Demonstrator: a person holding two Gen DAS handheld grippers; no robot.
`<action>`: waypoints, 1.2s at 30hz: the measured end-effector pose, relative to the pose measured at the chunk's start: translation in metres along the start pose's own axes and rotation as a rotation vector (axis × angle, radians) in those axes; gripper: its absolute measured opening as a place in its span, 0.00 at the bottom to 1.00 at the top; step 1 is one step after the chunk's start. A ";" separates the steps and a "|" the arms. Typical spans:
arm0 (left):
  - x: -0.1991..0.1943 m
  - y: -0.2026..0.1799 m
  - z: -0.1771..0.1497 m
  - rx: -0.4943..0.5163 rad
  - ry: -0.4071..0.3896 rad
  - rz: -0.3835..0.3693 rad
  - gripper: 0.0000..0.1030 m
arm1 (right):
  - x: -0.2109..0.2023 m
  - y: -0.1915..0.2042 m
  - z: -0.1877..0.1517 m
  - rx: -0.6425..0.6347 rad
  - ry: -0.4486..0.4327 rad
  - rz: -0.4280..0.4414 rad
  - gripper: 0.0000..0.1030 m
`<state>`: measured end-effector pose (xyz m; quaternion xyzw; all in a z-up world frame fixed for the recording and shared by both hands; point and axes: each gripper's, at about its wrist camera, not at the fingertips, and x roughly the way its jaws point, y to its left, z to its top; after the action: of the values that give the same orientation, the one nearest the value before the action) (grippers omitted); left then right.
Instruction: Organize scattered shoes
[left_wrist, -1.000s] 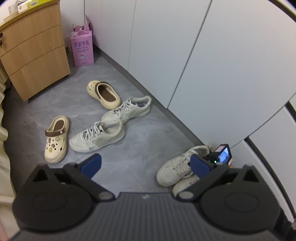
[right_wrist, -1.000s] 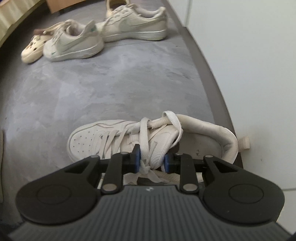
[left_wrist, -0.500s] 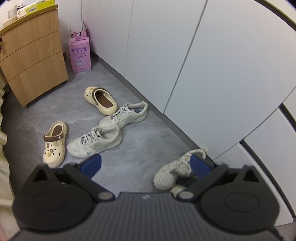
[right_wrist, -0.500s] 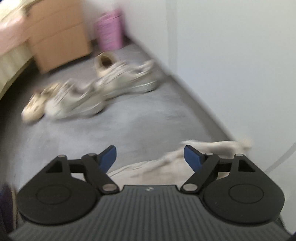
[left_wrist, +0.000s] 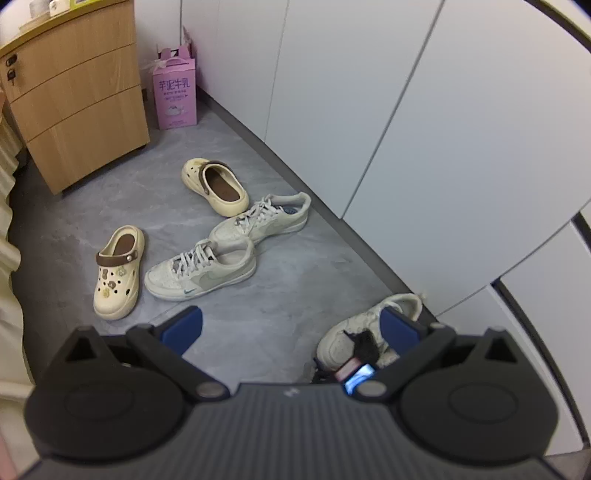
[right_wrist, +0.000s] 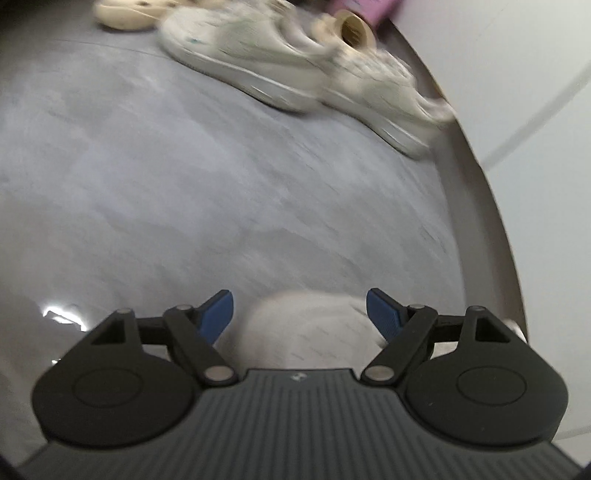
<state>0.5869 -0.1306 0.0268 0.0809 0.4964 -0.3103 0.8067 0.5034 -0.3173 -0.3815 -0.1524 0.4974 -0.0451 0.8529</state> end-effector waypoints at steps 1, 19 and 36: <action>0.000 0.001 0.000 -0.004 0.000 0.004 1.00 | -0.001 -0.009 -0.002 0.045 -0.004 0.031 0.79; 0.008 -0.016 -0.004 0.016 0.025 0.000 1.00 | -0.054 0.018 -0.080 0.074 -0.017 -0.031 0.80; 0.026 -0.020 -0.004 -0.005 0.075 0.029 1.00 | -0.062 0.001 -0.092 0.161 -0.050 -0.097 0.68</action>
<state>0.5805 -0.1559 0.0068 0.0976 0.5259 -0.2943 0.7920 0.3933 -0.3219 -0.3719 -0.1081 0.4629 -0.1222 0.8712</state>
